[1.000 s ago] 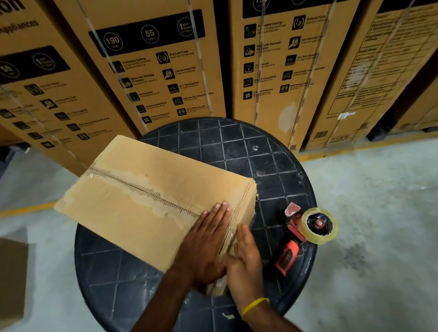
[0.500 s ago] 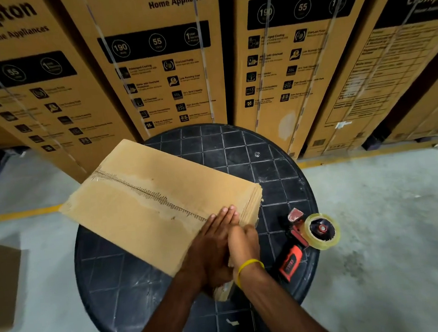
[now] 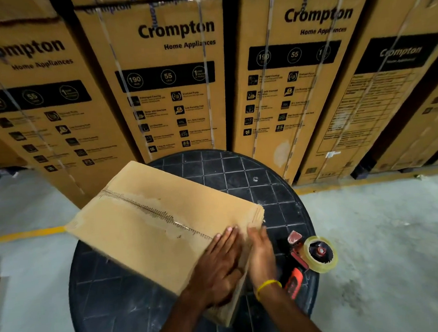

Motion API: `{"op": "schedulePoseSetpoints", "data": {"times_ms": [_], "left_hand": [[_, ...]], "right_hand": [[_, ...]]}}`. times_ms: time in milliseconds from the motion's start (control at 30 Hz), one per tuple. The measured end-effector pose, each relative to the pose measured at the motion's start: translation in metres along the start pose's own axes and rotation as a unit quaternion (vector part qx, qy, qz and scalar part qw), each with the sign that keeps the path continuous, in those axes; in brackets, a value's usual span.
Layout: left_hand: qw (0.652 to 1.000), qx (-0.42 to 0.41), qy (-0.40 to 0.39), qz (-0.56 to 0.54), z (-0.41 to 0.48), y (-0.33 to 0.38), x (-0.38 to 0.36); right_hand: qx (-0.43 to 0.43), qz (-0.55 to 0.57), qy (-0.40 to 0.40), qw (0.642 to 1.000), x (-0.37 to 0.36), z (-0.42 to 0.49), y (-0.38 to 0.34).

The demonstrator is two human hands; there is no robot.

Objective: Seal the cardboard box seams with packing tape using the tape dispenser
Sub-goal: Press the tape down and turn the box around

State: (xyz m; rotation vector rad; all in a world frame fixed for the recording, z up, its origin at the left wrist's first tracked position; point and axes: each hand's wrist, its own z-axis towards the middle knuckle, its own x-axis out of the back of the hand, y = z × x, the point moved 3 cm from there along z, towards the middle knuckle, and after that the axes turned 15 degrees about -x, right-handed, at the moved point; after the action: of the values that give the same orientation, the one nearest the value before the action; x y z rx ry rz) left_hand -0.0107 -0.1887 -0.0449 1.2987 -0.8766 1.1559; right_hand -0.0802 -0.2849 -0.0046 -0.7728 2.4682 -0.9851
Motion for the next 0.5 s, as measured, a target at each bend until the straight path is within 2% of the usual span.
{"op": "schedulePoseSetpoints", "data": {"times_ms": [67, 100, 133, 167, 233, 267, 300, 367, 433, 500], "left_hand": [[0.996, 0.047, 0.034, -0.069, -0.006, -0.004, -0.005], [0.987, 0.133, 0.051, -0.074, -0.012, -0.011, -0.002], [0.990, 0.131, 0.035, -0.040, -0.017, -0.019, -0.003], [0.998, 0.054, 0.003, -0.032, -0.014, -0.024, -0.002], [0.997, -0.045, -0.051, -0.034, -0.021, -0.037, -0.001], [0.995, -0.072, -0.059, -0.029, -0.022, -0.047, 0.004], [0.996, -0.083, -0.022, -0.015, -0.024, -0.058, 0.014], [0.999, -0.042, -0.002, 0.000, -0.038, -0.085, 0.037], [1.000, -0.003, -0.026, 0.007, -0.059, -0.121, 0.051], [0.998, 0.029, -0.051, 0.012, -0.079, -0.163, 0.063]], "right_hand": [[0.109, -0.121, -0.004, 0.987, -0.020, -0.017, 0.007], [0.132, -0.153, -0.027, 0.979, -0.031, -0.022, 0.013], [0.148, -0.176, -0.039, 0.972, -0.038, -0.023, 0.019], [0.161, -0.192, -0.043, 0.967, -0.043, -0.019, 0.025], [0.177, -0.231, -0.043, 0.956, -0.046, -0.014, 0.033], [0.176, -0.240, -0.046, 0.954, -0.046, -0.010, 0.035], [0.173, -0.244, -0.049, 0.953, -0.046, -0.008, 0.035], [0.178, -0.271, -0.028, 0.946, -0.048, -0.004, 0.034], [0.184, -0.319, 0.007, 0.930, -0.052, 0.002, 0.036], [0.206, -0.403, 0.045, 0.891, -0.055, 0.003, 0.042]]}}
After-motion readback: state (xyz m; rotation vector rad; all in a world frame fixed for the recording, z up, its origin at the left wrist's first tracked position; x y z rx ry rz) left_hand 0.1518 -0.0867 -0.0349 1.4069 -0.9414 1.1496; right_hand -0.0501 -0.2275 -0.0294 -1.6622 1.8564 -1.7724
